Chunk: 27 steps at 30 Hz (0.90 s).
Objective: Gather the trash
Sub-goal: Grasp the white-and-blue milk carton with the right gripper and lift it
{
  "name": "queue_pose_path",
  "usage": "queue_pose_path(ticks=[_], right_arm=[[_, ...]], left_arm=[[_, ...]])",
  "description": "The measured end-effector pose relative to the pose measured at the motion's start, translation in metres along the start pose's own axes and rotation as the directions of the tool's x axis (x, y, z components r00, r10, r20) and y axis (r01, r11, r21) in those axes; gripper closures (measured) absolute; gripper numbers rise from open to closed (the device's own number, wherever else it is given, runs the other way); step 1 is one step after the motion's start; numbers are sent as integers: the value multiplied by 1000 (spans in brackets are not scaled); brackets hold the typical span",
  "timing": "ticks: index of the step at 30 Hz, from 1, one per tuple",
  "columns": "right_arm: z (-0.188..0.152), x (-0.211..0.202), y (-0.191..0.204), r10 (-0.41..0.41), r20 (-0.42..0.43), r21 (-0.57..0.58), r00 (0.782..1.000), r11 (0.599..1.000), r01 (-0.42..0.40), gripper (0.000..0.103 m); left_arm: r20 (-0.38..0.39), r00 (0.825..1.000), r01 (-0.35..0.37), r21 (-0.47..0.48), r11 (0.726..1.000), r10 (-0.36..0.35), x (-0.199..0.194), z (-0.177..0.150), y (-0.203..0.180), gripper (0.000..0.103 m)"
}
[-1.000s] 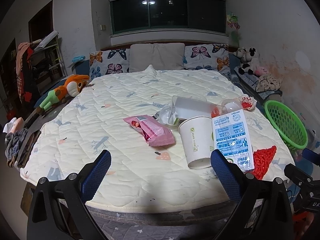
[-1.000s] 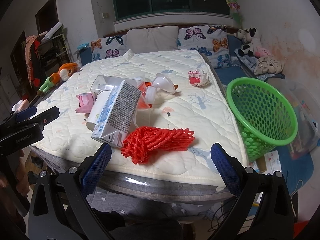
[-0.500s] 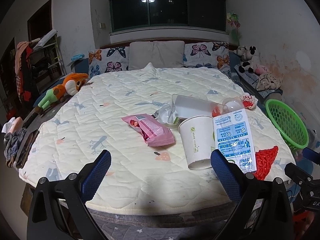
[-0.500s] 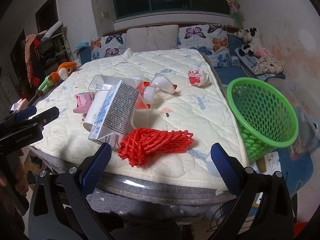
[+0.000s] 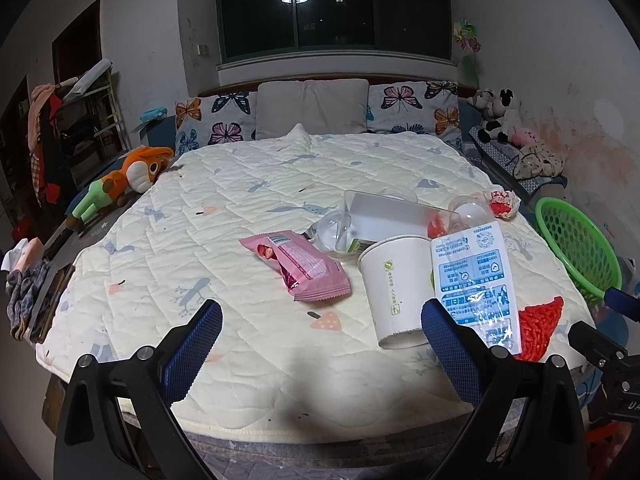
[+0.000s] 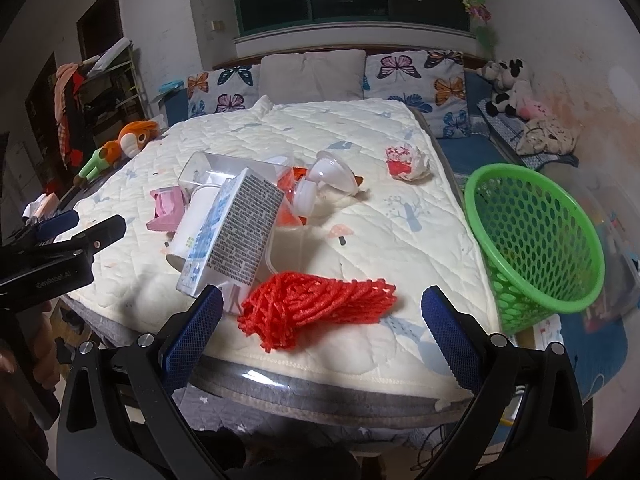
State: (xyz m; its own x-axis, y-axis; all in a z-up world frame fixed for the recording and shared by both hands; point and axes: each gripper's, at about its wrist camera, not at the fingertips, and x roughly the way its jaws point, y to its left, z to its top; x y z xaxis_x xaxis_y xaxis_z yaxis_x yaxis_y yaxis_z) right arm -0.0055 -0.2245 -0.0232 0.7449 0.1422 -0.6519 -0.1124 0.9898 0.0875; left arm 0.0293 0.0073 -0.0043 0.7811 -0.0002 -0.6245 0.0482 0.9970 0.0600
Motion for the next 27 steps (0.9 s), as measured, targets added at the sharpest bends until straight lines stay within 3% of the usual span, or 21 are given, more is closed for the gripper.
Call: queue_pose_path(ticks=[7, 13, 22, 27], right_arm=[[9, 8, 6, 38, -11, -11, 999, 999, -38, 4], [24, 18, 9, 124, -34, 11, 992, 992, -123, 8], [55, 48, 11, 288, -106, 85, 952, 956, -279, 23], [68, 72, 7, 360, -167, 153, 918, 929, -337, 34]], left_arm=[[-5, 1000, -10, -2, 1000, 10, 8, 4, 7, 6], [-11, 1000, -22, -15, 1000, 21, 16, 7, 17, 6], [-31, 999, -17, -33, 999, 16, 23, 5, 28, 6], [-37, 999, 3, -30, 1000, -4, 24, 2, 28, 6]])
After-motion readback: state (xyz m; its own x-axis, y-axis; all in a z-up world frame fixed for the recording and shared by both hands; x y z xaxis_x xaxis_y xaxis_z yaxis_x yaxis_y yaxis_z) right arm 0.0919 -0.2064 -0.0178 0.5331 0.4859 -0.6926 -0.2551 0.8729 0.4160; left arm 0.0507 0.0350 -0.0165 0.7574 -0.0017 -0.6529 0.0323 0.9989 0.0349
